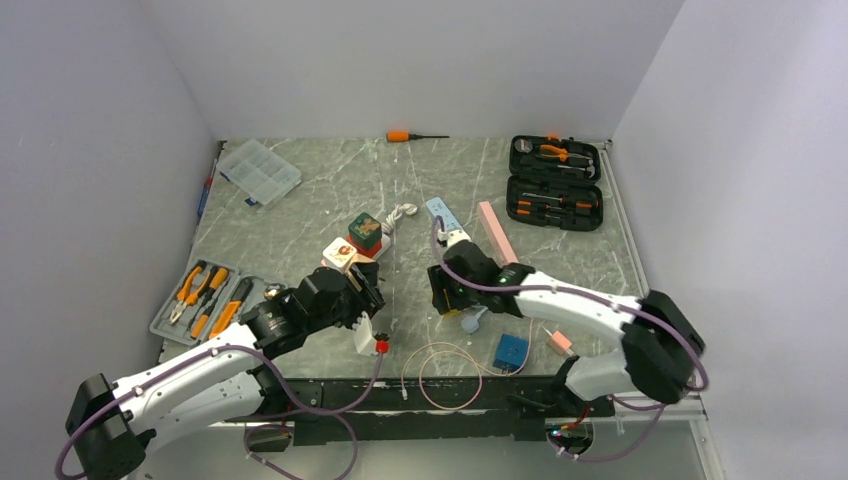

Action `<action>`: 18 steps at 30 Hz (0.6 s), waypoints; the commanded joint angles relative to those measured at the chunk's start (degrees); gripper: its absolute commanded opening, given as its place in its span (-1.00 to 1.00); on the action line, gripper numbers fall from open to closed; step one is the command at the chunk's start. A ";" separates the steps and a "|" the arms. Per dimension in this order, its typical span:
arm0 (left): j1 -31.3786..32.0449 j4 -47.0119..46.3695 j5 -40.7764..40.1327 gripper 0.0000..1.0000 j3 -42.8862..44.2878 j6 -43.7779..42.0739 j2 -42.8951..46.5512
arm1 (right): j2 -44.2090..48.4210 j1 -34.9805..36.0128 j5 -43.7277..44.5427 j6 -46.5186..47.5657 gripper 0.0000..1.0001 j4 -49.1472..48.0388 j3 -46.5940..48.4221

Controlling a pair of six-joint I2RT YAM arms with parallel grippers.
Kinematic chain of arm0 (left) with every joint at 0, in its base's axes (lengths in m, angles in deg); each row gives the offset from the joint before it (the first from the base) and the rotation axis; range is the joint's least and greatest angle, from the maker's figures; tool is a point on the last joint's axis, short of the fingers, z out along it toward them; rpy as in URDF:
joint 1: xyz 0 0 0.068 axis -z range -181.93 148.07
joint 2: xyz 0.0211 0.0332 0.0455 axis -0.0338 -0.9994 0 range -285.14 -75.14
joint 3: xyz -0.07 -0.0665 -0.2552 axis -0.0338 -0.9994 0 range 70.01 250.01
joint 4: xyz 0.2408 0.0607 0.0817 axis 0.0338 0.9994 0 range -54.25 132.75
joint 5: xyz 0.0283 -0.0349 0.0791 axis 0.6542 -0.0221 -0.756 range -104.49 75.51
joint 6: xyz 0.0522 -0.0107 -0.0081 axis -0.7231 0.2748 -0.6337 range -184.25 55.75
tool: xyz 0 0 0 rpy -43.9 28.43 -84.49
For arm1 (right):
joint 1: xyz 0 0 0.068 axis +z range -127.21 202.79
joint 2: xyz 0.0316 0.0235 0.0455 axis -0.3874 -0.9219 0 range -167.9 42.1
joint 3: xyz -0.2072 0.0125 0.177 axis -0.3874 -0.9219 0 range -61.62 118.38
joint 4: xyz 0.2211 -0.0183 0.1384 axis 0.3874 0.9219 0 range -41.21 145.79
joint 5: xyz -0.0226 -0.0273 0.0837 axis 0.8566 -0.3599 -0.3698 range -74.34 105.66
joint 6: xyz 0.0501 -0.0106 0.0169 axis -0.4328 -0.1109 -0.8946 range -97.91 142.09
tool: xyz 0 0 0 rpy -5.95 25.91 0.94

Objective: Pull the plug off the socket
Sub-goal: Place the socket at the center of the board.

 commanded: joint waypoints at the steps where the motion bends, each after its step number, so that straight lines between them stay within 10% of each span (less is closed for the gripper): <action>1: 1.04 0.62 0.73 -1.00 1.86 2.52 1.24 | -8.71 -0.81 12.29 1.95 -1.00 -12.58 5.37; 8: 4.25 -0.20 2.68 -1.00 0.57 6.05 0.06 | -19.73 -3.66 23.00 0.84 -0.97 -12.46 7.07; 13: 6.57 -0.05 3.45 -1.00 0.32 8.42 -1.91 | -24.30 -6.51 25.25 -2.39 0.11 -9.38 8.24; 18: 7.61 3.92 2.28 -1.00 6.49 15.77 -9.45 | -23.77 -9.92 26.39 -5.70 0.60 -7.67 7.54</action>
